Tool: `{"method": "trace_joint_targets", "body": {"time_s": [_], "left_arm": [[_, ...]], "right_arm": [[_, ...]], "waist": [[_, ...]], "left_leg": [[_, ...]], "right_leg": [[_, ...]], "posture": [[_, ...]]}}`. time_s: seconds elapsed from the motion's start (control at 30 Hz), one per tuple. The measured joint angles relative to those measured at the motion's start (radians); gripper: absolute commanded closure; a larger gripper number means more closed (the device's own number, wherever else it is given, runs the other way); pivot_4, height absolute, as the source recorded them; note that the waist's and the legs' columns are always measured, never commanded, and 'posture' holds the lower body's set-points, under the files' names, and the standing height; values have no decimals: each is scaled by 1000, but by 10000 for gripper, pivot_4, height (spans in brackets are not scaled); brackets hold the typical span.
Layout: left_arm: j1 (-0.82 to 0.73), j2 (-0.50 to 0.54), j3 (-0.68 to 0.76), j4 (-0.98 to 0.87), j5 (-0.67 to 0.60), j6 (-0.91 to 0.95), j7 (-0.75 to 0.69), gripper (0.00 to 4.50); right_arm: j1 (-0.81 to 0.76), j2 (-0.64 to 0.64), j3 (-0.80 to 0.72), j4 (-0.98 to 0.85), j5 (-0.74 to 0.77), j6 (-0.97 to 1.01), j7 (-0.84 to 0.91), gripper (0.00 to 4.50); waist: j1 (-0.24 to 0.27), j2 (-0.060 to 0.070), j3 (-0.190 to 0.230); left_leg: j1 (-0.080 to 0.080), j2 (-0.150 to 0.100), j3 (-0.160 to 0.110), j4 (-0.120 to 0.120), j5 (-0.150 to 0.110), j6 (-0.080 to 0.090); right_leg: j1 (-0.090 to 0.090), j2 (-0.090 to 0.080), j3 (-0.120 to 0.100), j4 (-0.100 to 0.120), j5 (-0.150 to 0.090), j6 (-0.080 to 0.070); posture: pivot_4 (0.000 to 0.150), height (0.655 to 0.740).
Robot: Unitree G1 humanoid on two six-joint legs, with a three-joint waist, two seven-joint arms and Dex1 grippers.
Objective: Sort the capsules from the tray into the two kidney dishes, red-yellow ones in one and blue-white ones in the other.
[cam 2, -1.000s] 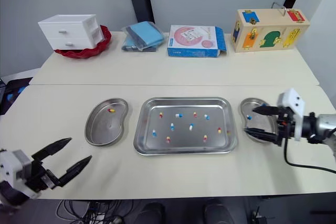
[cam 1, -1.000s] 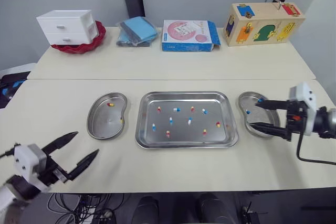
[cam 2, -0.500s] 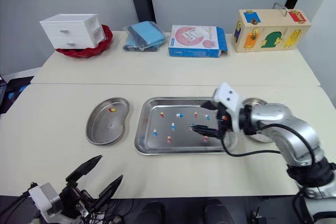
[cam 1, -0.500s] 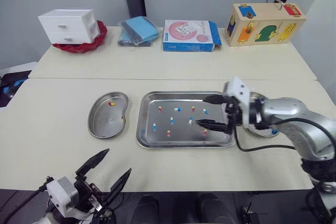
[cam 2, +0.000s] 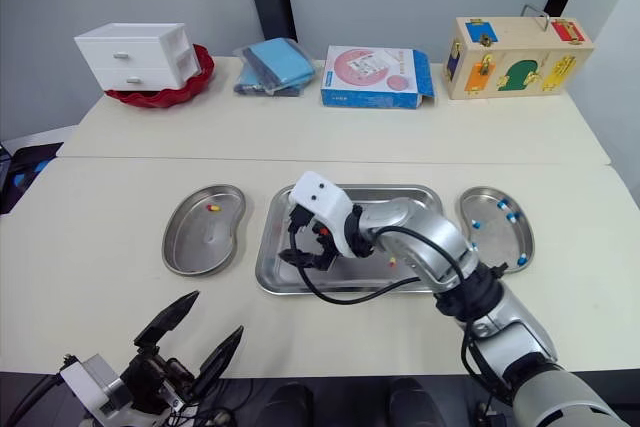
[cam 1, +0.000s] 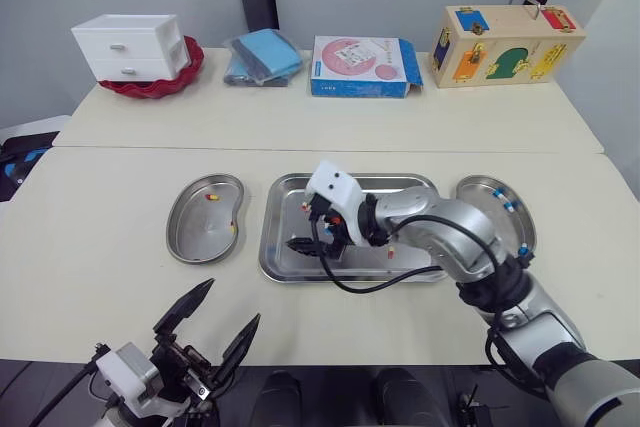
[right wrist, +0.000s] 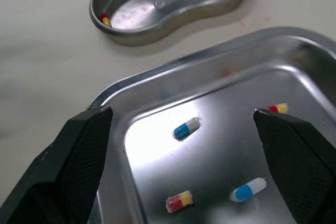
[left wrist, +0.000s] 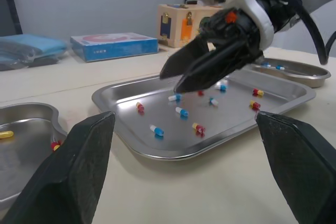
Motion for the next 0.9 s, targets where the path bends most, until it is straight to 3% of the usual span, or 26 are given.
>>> {"method": "trace_joint_targets", "body": {"time_s": [0.2,0.67,0.77,0.9], "left_arm": [[13,2,-18,-7,0,1,42,832],[40,36,-41,-82,8,9,118,832],[40,46,-46,-96,10,15,130,0],[40,56,-49,-97,11,23,147,0]], "right_arm": [[-18,53,38,112,-77,-43,-3,0],[-13,97,121,187,-201,-121,9,0],[-5,102,130,187,-221,-132,17,5245],[4,107,133,188,-244,-153,26,18981]], "waist": [[-1,0,0],[-6,1,0],[-6,1,0],[-6,1,0]], "left_leg": [[0,0,-1,0,0,0],[-1,0,-1,0,0,0],[0,0,-1,-1,0,0],[0,0,-1,-1,0,0]], "right_leg": [[0,0,-1,0,0,0],[0,0,-1,0,0,-1],[0,0,-1,0,0,-1],[0,0,-1,0,0,-1]], "posture": [[1500,7400],[1500,7400],[1500,7400],[1500,7400]]}}
